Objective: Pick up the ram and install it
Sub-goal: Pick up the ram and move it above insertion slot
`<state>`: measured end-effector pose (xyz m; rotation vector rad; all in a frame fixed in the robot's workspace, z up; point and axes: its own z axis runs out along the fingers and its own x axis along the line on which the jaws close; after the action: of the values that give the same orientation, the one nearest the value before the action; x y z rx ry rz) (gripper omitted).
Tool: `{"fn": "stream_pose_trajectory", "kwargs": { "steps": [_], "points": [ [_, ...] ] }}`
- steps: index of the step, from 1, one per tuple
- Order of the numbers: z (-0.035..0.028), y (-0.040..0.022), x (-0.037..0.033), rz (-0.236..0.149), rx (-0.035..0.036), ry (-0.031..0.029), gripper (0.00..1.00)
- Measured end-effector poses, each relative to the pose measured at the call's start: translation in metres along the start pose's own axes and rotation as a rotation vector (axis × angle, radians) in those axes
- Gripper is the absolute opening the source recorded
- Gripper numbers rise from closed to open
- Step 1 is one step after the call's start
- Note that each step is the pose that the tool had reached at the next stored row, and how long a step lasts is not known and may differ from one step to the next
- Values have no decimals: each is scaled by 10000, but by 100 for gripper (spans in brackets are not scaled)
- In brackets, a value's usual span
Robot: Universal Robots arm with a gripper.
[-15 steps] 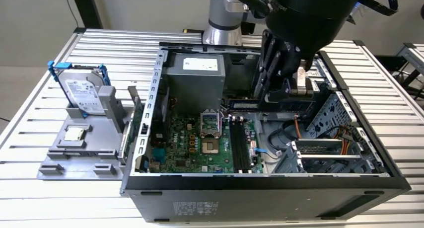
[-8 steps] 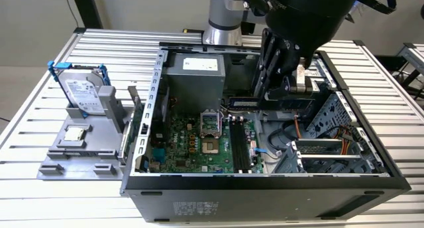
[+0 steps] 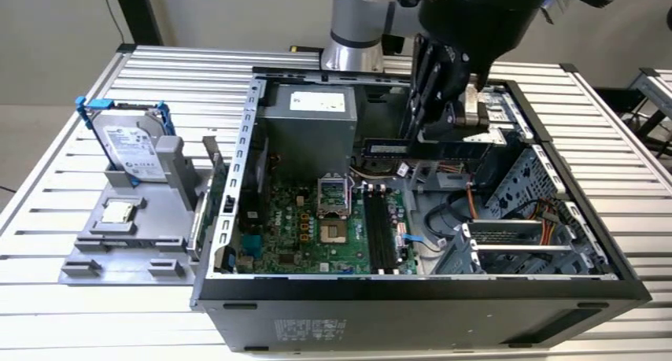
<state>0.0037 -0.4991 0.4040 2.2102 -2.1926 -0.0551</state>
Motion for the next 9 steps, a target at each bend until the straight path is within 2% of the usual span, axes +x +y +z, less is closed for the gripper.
{"fn": "stream_pose_trajectory", "kwargs": {
  "steps": [9],
  "points": [
    [1, -22, -234, 10, 0, 0, 0]
  ]
}}
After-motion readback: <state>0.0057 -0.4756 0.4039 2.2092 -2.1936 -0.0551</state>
